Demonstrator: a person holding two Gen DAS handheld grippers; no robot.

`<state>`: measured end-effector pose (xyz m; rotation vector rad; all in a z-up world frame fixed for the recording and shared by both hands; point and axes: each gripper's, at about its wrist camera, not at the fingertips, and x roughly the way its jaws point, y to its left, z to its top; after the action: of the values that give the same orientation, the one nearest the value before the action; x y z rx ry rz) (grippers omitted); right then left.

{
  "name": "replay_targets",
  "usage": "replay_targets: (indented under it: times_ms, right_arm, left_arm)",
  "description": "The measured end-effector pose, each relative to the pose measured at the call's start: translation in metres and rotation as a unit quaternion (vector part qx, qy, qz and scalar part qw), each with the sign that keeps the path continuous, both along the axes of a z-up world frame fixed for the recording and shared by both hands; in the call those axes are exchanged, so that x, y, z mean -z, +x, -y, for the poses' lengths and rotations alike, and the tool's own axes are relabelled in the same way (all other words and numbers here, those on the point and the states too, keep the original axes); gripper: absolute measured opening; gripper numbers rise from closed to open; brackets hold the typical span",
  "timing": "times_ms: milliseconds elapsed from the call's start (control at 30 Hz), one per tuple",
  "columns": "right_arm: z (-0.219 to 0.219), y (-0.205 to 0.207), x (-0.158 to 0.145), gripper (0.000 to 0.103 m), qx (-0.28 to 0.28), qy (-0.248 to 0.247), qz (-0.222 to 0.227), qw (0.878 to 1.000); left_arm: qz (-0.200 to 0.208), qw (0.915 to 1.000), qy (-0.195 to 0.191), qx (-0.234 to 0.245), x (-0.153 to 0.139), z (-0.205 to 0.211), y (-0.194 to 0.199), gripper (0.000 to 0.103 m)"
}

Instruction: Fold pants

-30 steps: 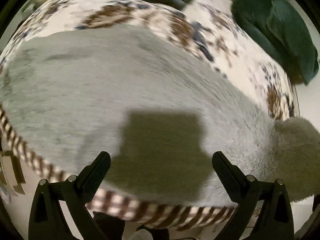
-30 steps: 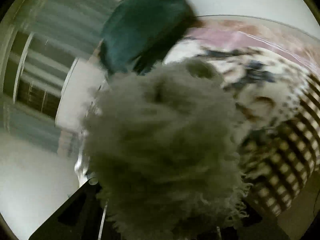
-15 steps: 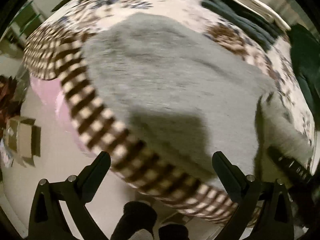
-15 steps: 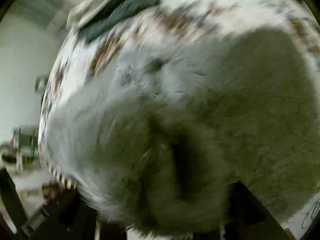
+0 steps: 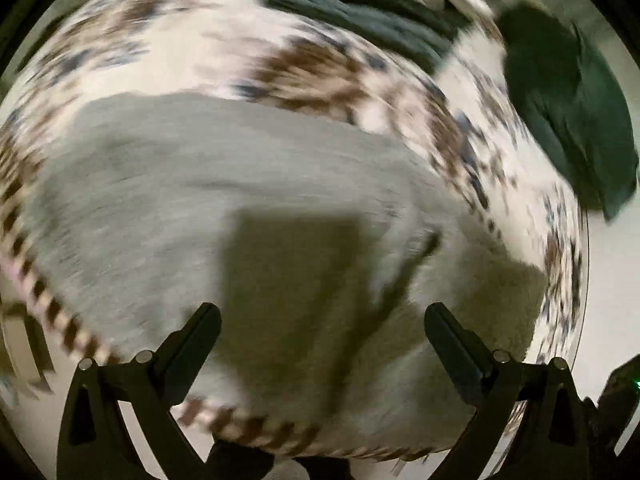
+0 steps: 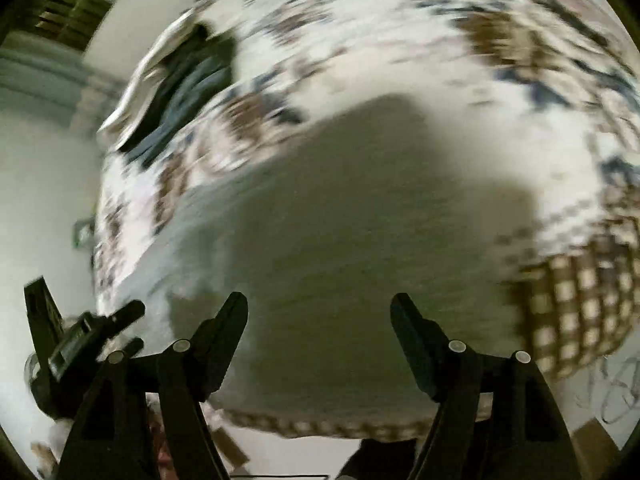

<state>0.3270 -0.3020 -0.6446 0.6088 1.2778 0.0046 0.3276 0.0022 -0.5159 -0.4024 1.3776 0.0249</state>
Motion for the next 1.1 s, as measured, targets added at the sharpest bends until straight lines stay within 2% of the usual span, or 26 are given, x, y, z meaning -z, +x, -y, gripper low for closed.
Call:
replay_targets:
  times_ms: [100,133,167,200,233,333,467,533,567,600,700,767,833,867,900,933,967,1033,1100]
  right_arm:
    - [0.029,-0.006,0.003,0.076,0.03,-0.011,-0.009,0.999]
    - [0.035,-0.003,0.006,0.076,0.034,-0.018,-0.013,0.999]
    - [0.039,-0.003,0.008,0.076,0.037,-0.022,-0.014,0.999]
    - [0.041,-0.003,0.009,0.076,0.039,-0.024,-0.015,0.999]
    - [0.044,-0.005,0.011,0.076,0.04,-0.026,-0.018,0.999]
    - [0.044,-0.001,0.021,0.076,0.041,-0.019,-0.021,0.999]
    - [0.038,0.003,0.029,0.076,0.035,-0.006,-0.03,0.999]
    - [0.031,0.003,0.027,0.076,0.024,0.004,-0.031,0.999]
    - [0.026,0.002,0.025,0.076,0.018,0.006,-0.031,0.999]
    - [0.022,0.002,0.023,0.076,0.013,0.009,-0.03,0.999]
    - [0.008,0.002,0.02,0.076,-0.006,0.018,-0.033,0.999]
    - [-0.001,0.003,0.022,0.076,-0.016,0.022,-0.038,0.999]
    - [-0.006,0.005,0.025,0.076,-0.023,0.017,-0.045,0.999]
    - [-0.008,0.006,0.026,0.076,-0.024,0.015,-0.046,0.999]
    - [-0.009,0.007,0.028,0.076,-0.024,0.011,-0.049,0.998]
    - [-0.01,0.008,0.03,0.076,-0.023,0.007,-0.052,0.998]
    - [-0.009,0.009,0.031,0.076,-0.021,0.005,-0.053,0.998]
    - [-0.008,0.009,0.032,0.076,-0.017,-0.003,-0.054,0.998]
    - [-0.004,0.009,0.034,0.076,-0.012,-0.005,-0.055,0.998]
  left_arm:
    - [-0.001,0.9994,0.022,0.025,0.022,0.032,0.029,0.101]
    - [-0.001,0.9989,0.03,0.036,0.03,0.04,0.035,0.095]
    - [0.0,0.9983,0.032,0.049,0.039,0.047,0.042,0.06]
    - [-0.002,0.9978,0.024,0.061,0.048,0.051,0.047,0.006]
    - [-0.008,0.9976,0.024,0.064,0.053,0.05,0.051,0.008]
    - [0.008,0.9992,0.014,0.037,0.05,0.03,0.056,0.008]
    - [-0.008,0.9989,-0.042,0.021,0.038,0.013,0.048,0.019]
    - [0.001,0.9994,-0.033,0.014,0.021,0.004,0.036,0.034]
    - [0.004,0.9994,-0.033,0.008,0.011,-0.003,0.027,0.055]
    - [0.008,0.9993,-0.035,0.003,0.005,-0.008,0.019,0.067]
    - [0.01,0.9983,-0.056,-0.014,-0.009,-0.017,-0.019,0.067]
    - [-0.012,0.9979,-0.061,-0.015,-0.003,-0.012,-0.034,0.067]
    - [-0.033,0.9966,-0.075,-0.004,0.012,0.0,-0.043,0.066]
    - [-0.039,0.9964,-0.075,0.0,0.02,0.008,-0.047,0.061]
    - [-0.04,0.996,-0.08,0.009,0.027,0.016,-0.049,0.034]
    - [-0.038,0.9967,-0.069,0.02,0.032,0.025,-0.052,0.011]
    - [-0.037,0.9972,-0.056,0.034,0.035,0.033,-0.053,0.005]
    - [-0.011,0.9978,-0.054,0.038,0.028,0.036,-0.056,0.004]
    - [0.025,0.9976,-0.056,0.033,0.004,0.031,-0.058,0.004]
